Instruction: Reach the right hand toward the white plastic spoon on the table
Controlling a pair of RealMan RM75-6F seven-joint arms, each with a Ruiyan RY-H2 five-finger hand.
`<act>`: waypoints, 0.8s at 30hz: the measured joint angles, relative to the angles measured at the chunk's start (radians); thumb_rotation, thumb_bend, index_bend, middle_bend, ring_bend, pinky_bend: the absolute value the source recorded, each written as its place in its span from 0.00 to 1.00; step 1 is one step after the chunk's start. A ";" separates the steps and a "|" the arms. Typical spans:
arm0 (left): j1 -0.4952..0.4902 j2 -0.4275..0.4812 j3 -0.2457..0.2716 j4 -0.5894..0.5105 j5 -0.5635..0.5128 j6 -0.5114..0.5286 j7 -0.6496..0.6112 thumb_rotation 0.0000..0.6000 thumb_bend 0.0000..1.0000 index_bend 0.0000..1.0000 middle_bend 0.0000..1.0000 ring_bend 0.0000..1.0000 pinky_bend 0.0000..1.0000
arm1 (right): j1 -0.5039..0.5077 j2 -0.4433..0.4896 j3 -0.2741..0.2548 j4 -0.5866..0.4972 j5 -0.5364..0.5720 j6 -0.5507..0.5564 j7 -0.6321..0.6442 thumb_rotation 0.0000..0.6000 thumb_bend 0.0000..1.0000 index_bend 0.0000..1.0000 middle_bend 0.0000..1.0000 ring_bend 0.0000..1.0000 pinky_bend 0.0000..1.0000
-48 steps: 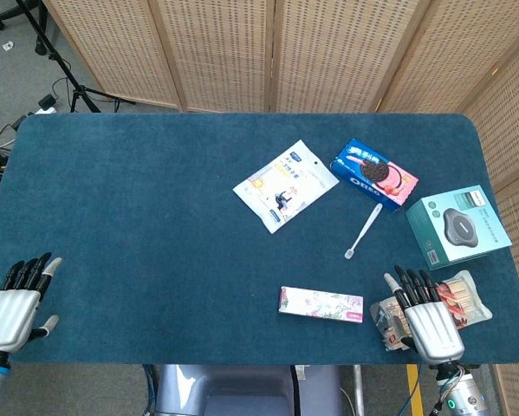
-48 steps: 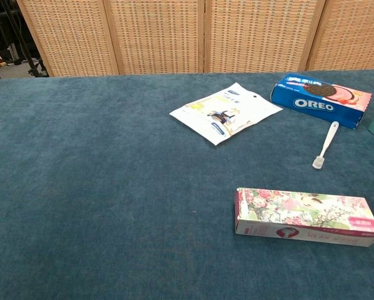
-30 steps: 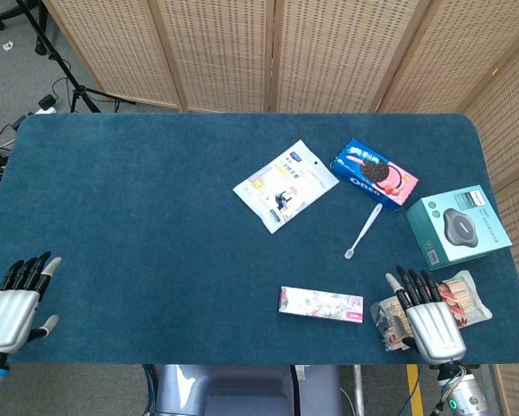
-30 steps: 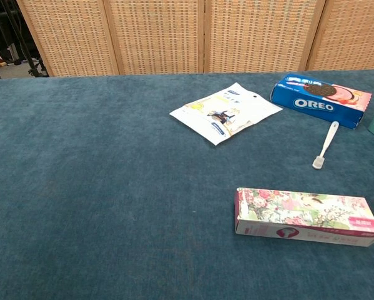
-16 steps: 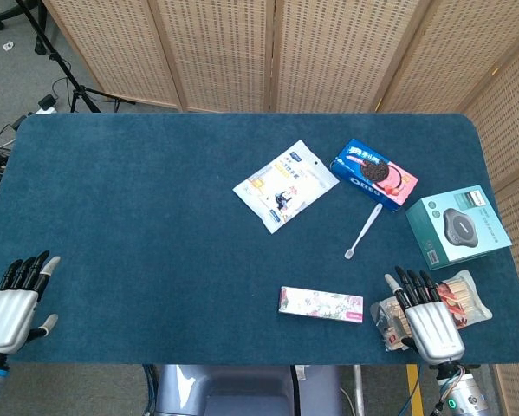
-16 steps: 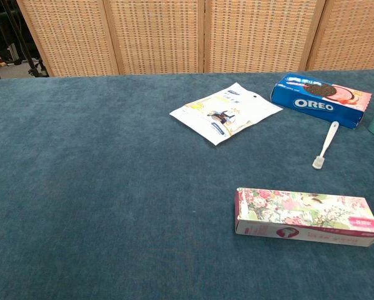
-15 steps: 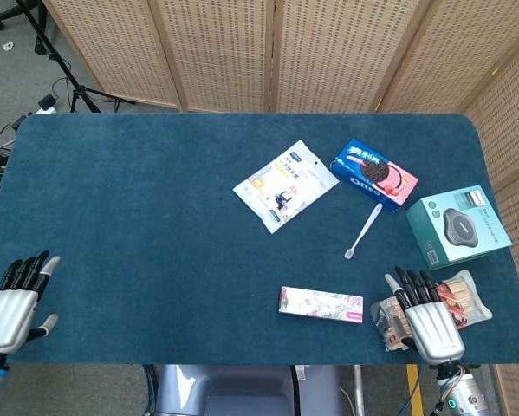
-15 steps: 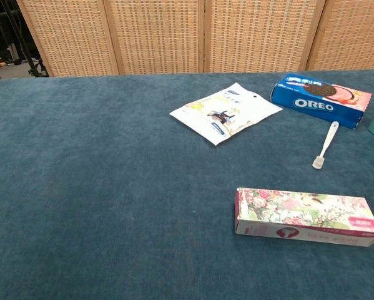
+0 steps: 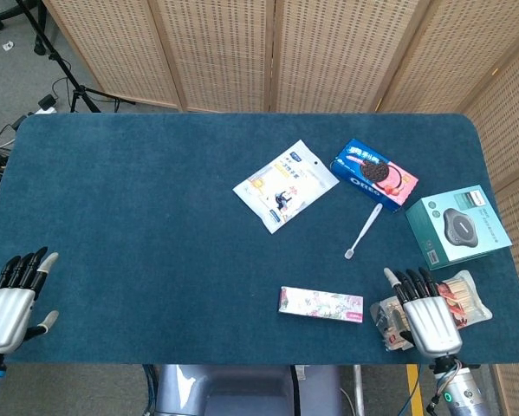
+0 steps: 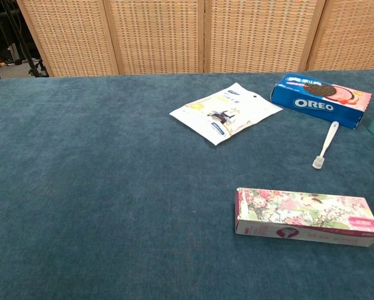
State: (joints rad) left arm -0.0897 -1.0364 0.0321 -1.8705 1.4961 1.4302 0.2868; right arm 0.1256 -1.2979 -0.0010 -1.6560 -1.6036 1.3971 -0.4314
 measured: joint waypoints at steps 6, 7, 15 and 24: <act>0.002 0.002 -0.003 0.008 0.005 0.003 -0.017 1.00 0.25 0.00 0.00 0.00 0.05 | 0.070 -0.020 0.073 0.001 0.043 -0.062 -0.081 1.00 0.64 0.04 0.63 0.65 0.64; 0.002 0.002 -0.003 0.008 0.005 0.002 -0.018 1.00 0.25 0.00 0.00 0.00 0.05 | 0.091 -0.021 0.092 -0.007 0.066 -0.089 -0.107 1.00 0.66 0.04 0.65 0.68 0.68; 0.000 0.004 -0.005 0.011 -0.001 -0.005 -0.028 1.00 0.25 0.00 0.00 0.00 0.05 | 0.219 -0.037 0.180 -0.046 0.273 -0.264 -0.292 1.00 0.88 0.04 0.68 0.83 0.83; -0.008 0.001 -0.011 0.021 -0.023 -0.026 -0.030 1.00 0.25 0.00 0.00 0.00 0.05 | 0.389 -0.074 0.225 -0.032 0.656 -0.412 -0.526 1.00 0.93 0.00 0.69 0.84 0.84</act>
State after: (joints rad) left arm -0.0976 -1.0353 0.0213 -1.8500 1.4731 1.4040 0.2572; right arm 0.5149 -1.3723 0.2238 -1.6878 -0.9476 0.9848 -0.9573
